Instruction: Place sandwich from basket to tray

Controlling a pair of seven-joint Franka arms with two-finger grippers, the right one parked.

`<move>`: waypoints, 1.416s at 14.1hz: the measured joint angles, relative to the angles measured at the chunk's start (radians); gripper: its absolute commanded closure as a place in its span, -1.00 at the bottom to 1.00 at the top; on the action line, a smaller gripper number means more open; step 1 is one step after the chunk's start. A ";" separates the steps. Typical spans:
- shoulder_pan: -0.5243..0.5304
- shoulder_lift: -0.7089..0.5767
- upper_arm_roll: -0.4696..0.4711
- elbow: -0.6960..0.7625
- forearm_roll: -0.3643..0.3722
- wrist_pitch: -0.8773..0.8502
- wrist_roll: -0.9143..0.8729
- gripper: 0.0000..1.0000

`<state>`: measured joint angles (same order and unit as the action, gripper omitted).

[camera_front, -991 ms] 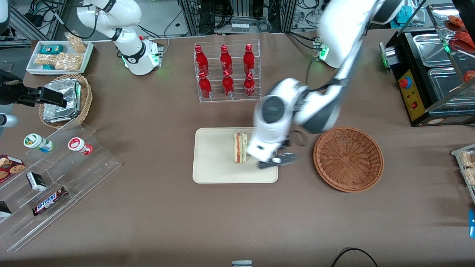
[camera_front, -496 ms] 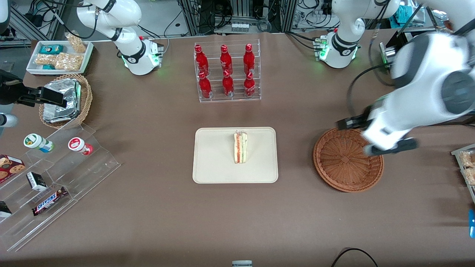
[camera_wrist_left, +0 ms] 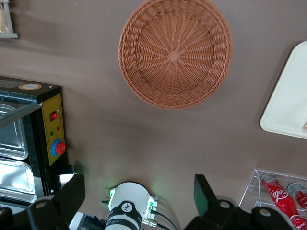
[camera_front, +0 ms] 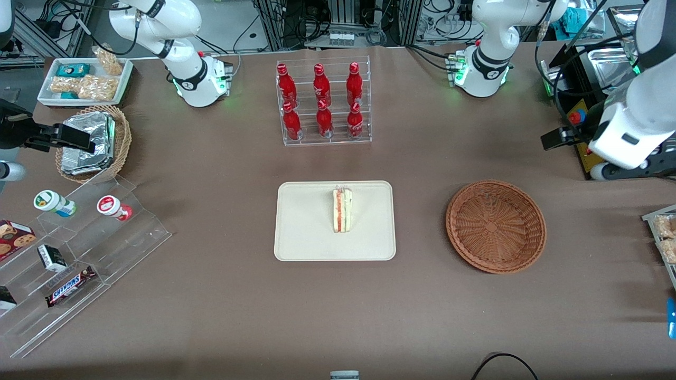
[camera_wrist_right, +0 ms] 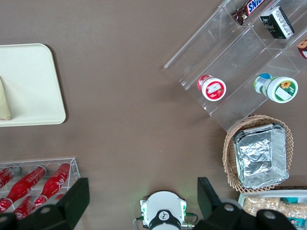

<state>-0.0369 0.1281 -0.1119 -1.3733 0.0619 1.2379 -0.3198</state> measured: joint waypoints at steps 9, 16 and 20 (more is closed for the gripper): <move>0.000 0.003 -0.001 0.032 0.000 0.013 -0.024 -1.00; 0.000 -0.052 -0.005 -0.200 -0.001 0.260 -0.026 -1.00; 0.009 -0.101 -0.003 -0.284 -0.001 0.315 -0.032 -1.00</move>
<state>-0.0281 0.0273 -0.1151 -1.6574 0.0605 1.5533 -0.3516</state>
